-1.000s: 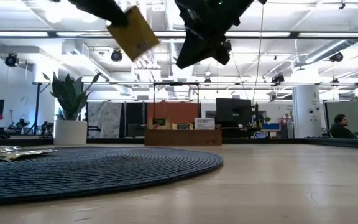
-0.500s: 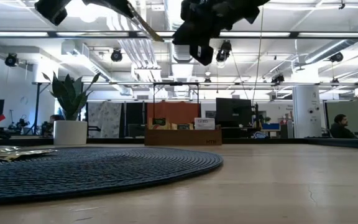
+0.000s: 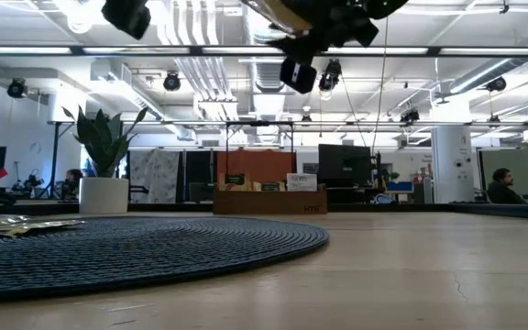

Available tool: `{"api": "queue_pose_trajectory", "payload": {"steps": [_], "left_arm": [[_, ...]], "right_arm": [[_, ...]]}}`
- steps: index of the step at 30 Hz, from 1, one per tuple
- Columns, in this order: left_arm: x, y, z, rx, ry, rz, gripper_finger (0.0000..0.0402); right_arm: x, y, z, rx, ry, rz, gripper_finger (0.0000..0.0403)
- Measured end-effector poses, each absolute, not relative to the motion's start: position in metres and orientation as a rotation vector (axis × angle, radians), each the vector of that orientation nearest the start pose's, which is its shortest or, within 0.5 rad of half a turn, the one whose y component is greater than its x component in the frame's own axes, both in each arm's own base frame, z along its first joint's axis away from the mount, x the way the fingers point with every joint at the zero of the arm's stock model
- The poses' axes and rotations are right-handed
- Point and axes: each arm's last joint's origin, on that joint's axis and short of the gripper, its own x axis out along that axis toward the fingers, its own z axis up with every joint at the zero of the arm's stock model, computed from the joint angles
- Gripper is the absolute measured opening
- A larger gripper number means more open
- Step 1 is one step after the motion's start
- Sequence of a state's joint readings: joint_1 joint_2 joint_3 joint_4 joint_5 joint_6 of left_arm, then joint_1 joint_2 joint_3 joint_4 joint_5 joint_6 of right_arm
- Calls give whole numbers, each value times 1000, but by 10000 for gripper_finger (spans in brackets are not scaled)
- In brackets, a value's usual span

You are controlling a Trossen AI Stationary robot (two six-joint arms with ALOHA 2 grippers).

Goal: Pick & Place Tea
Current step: Put the orange tea bag into the left section of the wooden organizer

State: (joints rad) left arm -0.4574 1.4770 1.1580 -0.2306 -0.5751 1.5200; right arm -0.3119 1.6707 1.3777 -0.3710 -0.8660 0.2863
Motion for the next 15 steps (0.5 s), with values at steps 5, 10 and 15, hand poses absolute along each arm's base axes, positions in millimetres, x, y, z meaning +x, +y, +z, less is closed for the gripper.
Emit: {"api": "queue_pose_trajectory", "payload": {"steps": [5,10,15], "left_arm": [[308,-125,296,1763,468,-265,0],[315,-120,299,1738,426,-223,0],[321,-120,300,1730,407,-217,0]], "right_arm": [[355,-78,299,707,679,575,127],[357,-63,298,672,700,624,153],[359,-50,297,658,713,658,163]]}}
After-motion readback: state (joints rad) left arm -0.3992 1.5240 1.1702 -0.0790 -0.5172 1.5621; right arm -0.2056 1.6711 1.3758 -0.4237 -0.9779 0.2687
